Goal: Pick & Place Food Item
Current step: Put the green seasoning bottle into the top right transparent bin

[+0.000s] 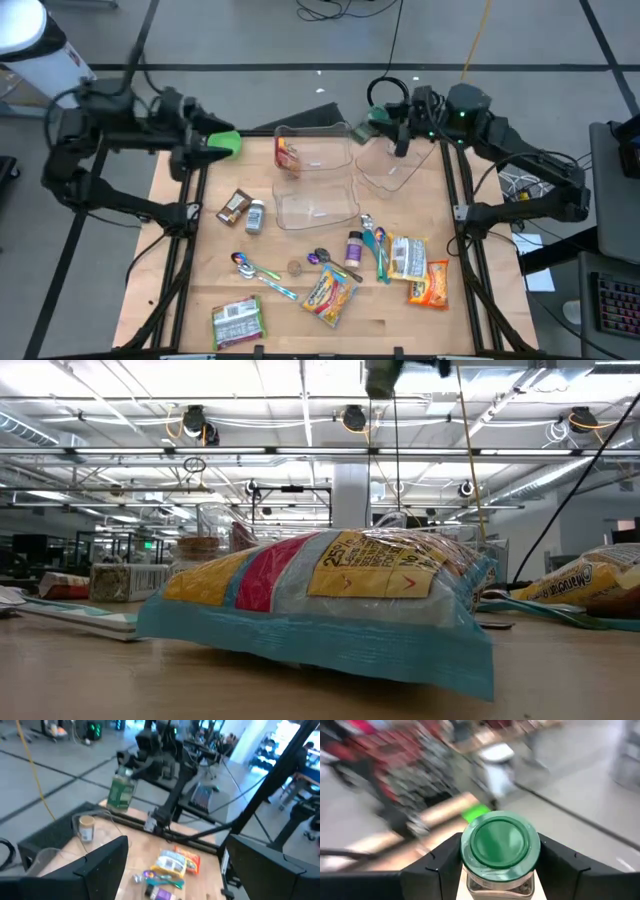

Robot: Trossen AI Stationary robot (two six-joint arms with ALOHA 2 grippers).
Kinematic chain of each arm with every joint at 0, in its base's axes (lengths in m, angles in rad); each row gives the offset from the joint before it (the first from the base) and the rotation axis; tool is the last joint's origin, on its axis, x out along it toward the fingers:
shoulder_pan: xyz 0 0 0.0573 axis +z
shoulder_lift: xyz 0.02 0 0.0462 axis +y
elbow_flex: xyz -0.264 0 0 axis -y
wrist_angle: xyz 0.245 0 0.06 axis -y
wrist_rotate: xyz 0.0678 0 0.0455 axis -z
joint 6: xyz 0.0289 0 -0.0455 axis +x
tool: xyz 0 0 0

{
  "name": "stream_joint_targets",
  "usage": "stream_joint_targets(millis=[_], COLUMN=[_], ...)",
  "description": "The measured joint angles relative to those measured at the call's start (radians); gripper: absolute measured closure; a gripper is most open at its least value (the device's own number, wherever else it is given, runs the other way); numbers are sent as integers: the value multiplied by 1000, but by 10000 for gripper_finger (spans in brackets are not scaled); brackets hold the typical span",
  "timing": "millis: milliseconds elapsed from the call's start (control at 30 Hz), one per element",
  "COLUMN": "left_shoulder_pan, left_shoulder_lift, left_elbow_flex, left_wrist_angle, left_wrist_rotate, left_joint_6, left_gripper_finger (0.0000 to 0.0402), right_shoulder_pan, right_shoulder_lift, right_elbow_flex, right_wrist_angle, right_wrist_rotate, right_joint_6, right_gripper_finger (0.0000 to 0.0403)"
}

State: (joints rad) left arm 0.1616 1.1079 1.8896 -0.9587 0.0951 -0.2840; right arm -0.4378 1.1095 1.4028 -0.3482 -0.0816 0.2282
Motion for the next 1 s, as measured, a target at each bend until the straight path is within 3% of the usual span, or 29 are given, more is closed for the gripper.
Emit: stream_joint_targets(millis=[267,633,1000], left_shoulder_pan=[0,0,0], left_shoulder_lift=[-13,92,200], left_elbow_flex=[-1,-2,-2], left_wrist_angle=[-95,-131,-124], left_wrist_rotate=[-28,-27,-26], left_joint_6=[46,82,141], left_gripper_finger=[57,57,57], right_shoulder_pan=[-28,-6,-79], right_shoulder_lift=[-23,-38,-233], right_elbow_flex=[-5,-227,-535], right_wrist_angle=[-361,-252,-114], right_wrist_rotate=[247,368,398], right_joint_6=[-1,113,179], right_gripper_finger=[206,206,206])
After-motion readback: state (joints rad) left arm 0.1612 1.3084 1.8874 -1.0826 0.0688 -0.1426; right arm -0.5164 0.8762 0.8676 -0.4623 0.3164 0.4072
